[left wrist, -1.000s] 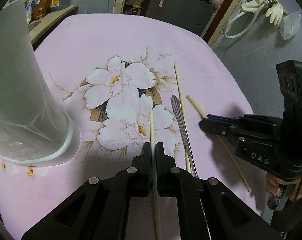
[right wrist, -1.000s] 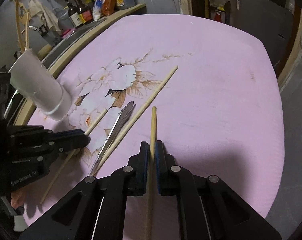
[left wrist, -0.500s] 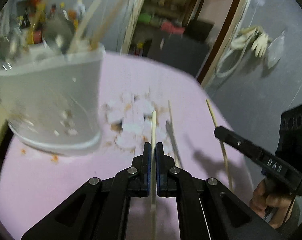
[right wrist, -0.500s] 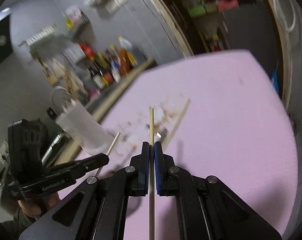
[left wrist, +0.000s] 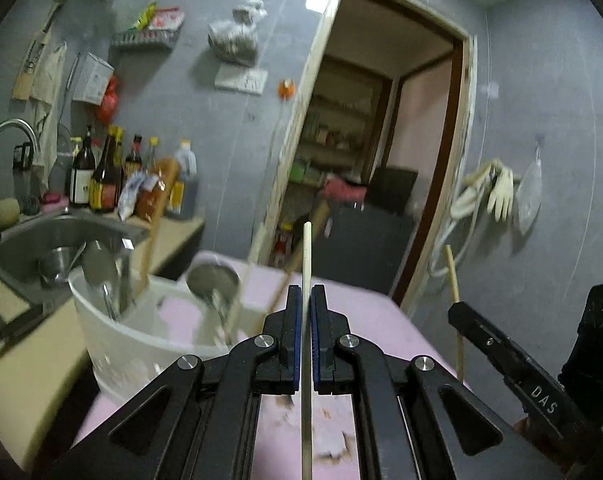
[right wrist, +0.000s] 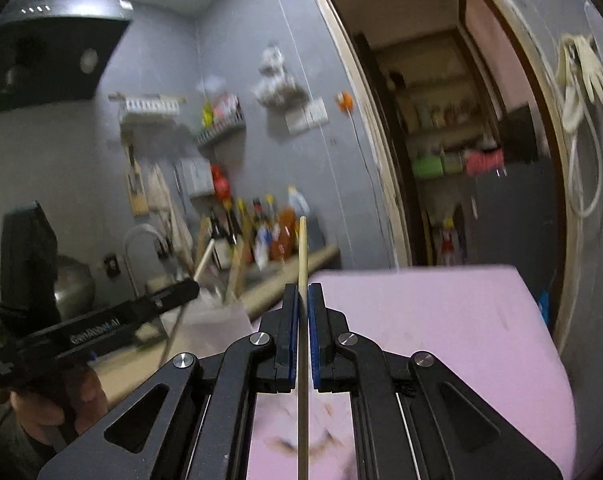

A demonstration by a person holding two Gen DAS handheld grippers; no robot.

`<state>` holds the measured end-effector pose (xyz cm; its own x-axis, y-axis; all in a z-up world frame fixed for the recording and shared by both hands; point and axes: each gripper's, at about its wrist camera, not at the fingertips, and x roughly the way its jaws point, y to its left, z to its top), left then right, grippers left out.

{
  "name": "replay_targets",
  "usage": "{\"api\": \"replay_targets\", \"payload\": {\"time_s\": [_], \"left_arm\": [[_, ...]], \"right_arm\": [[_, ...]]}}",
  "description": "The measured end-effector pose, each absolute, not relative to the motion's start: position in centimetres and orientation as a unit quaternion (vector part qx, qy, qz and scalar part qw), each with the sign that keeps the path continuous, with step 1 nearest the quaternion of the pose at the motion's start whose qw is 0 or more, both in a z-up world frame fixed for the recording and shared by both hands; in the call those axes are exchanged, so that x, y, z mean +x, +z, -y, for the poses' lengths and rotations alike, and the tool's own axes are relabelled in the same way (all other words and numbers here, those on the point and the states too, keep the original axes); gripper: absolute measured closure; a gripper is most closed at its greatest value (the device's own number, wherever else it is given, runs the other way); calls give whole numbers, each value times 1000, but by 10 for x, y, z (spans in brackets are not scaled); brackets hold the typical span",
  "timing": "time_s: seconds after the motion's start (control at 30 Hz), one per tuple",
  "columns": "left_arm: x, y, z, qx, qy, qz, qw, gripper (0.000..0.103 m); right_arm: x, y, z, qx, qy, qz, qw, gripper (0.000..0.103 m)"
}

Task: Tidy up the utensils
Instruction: 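Lift both chopsticks upright and carry them over the white holder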

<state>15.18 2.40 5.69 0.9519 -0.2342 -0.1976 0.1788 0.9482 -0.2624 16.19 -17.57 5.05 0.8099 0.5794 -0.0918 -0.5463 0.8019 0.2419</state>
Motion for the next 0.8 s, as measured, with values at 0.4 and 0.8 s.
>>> {"api": "replay_targets", "payload": {"time_s": [0.4,0.8], "left_arm": [[194,110,-141,-181,-73,-50,980,101],[223,104,-193,-195,-16,11,981,101]], "right_arm": [[203,102,112,170,350,-6,921,100],[221,104,69,157,323,52,932,100]]}}
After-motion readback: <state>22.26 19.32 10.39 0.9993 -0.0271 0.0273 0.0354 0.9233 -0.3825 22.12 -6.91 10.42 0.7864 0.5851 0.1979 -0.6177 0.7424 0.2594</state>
